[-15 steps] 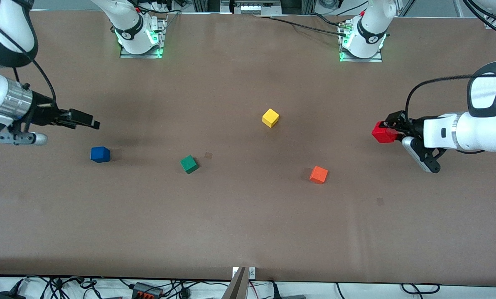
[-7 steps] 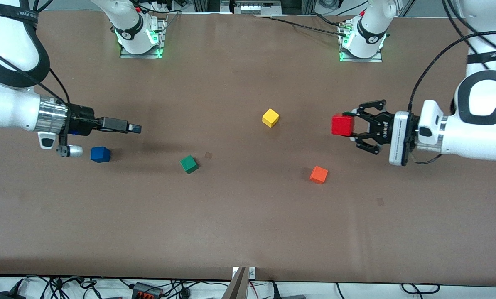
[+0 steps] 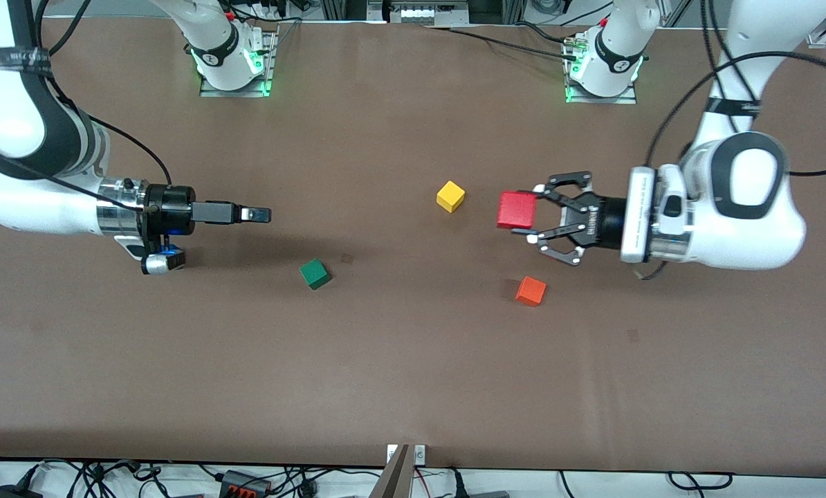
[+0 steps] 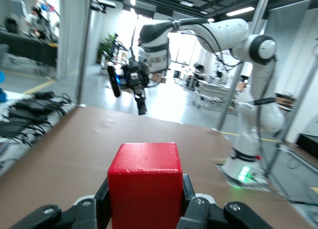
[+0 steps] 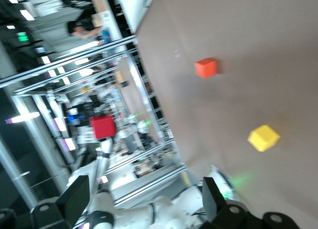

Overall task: Pass red block to right arm, stack on blue
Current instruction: 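Carry the red cube toward the middle while the right gripper approaches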

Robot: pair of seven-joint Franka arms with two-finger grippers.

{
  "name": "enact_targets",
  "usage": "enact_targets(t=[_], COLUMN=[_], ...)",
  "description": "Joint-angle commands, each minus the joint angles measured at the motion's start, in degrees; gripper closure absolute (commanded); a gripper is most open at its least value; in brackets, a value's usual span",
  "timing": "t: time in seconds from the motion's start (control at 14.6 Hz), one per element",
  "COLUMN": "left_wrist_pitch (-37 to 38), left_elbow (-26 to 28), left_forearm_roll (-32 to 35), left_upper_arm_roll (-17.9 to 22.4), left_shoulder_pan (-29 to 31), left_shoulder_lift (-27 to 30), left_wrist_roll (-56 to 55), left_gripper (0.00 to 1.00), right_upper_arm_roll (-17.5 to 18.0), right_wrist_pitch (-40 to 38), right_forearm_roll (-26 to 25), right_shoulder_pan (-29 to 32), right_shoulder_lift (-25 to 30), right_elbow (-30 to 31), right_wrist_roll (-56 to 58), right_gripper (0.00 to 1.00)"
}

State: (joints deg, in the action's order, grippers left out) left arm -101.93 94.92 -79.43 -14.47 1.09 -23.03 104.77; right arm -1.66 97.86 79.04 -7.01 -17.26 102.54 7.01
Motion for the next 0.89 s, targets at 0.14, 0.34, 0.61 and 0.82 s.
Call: enact_targets(t=[0.14, 0.34, 0.61, 0.82], left_wrist_pitch=[-19.8, -22.4, -30.7, -31.7], left_elbow=[6.6, 6.2, 5.4, 5.4], left_forearm_roll=[-13.1, -22.4, -32.7, -36.4], left_upper_arm_roll=[-12.3, -13.5, -13.4, -13.4], left_shoulder_pan=[-0.1, -2.5, -9.2, -10.5], left_shoulder_lift=[0.5, -2.1, -2.3, -3.5], left_wrist_roll=[12.2, 21.3, 22.8, 27.8], left_gripper=[0.92, 0.93, 0.93, 0.92], right_upper_arm_roll=[-0.2, -0.3, -0.2, -0.2], right_wrist_pitch=[-5.0, -4.4, -5.0, -4.4], right_forearm_roll=[5.3, 5.3, 5.3, 5.3], right_shoulder_pan=[-2.8, -4.2, -4.8, -6.2], right_shoulder_lift=[-2.7, -3.5, -7.2, -8.9], right_elbow=[-1.8, -2.1, -4.9, -7.4], right_wrist_roll=[6.6, 6.7, 10.9, 10.6], right_gripper=[0.0, 0.0, 0.0, 0.0])
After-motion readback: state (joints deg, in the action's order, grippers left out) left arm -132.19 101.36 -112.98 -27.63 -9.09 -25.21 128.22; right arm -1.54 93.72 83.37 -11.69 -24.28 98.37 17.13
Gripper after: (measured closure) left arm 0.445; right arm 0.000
